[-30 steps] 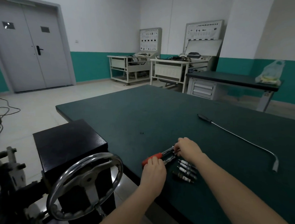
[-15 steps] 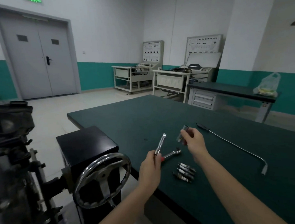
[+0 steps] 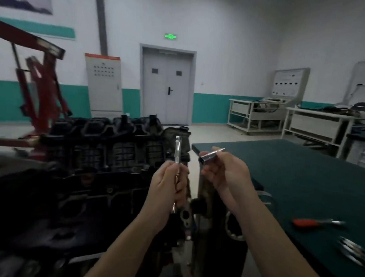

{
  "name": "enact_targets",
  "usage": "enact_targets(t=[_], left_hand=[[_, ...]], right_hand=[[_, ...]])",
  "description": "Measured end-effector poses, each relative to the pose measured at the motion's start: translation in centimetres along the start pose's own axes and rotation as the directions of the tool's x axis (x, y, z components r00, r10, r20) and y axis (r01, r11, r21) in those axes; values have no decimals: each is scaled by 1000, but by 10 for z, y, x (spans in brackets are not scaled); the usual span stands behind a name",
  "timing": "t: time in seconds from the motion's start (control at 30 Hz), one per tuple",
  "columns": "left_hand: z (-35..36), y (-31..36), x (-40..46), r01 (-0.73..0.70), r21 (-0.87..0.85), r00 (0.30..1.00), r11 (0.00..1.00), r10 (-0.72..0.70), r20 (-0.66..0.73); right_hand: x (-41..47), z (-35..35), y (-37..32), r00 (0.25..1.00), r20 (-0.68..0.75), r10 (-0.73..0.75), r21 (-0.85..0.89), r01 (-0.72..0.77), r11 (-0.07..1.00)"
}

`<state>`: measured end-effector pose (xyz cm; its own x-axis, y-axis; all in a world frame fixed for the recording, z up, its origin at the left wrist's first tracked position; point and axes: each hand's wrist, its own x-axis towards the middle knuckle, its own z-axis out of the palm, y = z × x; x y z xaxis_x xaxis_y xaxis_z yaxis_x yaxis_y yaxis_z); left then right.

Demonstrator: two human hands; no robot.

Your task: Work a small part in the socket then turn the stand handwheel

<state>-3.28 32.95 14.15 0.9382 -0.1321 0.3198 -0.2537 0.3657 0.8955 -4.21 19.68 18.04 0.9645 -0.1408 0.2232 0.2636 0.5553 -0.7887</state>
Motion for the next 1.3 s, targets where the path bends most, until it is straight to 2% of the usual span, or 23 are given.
enact_targets(t=[0.13, 0.23, 0.43, 0.57, 0.67, 0.8, 0.87, 1.0, 1.07, 1.13, 1.3], left_hand=[[-86, 38, -7, 68, 145, 996, 987, -59, -65], [-134, 57, -19, 1, 372, 999, 928, 17, -46], [-189, 80, -32, -164, 615, 981, 771, 192, 21], [-202, 87, -36, -193, 677, 974, 710, 219, 47], [-204, 90, -37, -180, 758, 970, 628, 243, 29], [-202, 93, -38, -145, 869, 963, 473, 269, 14], [-200, 92, -36, -126, 891, 965, 436, 264, 8], [-191, 88, -31, -107, 879, 976, 464, 216, 4], [-185, 87, -29, -110, 840, 982, 531, 186, 10], [-179, 85, -29, -114, 836, 984, 536, 176, 22], [-172, 88, -34, -118, 944, 975, 308, 214, 52]], right_hand=[[7, 71, 54, 989, 74, 131, 69, -136, 988], [12, 111, 80, 979, 128, 161, 102, -174, 979], [16, 162, 113, 953, 269, 140, 32, -154, 988], [19, 170, 120, 935, 329, 129, -9, -133, 991], [19, 168, 121, 935, 343, 86, -57, -71, 996], [18, 161, 116, 950, 310, -19, -223, 92, 971], [17, 159, 114, 952, 299, -70, -317, 168, 933], [18, 158, 114, 950, 270, -155, -379, 253, 890], [21, 159, 114, 961, 213, -179, -363, 247, 898], [22, 161, 116, 970, 135, -204, -339, 239, 910], [25, 166, 120, 967, -15, -254, -315, 236, 919]])
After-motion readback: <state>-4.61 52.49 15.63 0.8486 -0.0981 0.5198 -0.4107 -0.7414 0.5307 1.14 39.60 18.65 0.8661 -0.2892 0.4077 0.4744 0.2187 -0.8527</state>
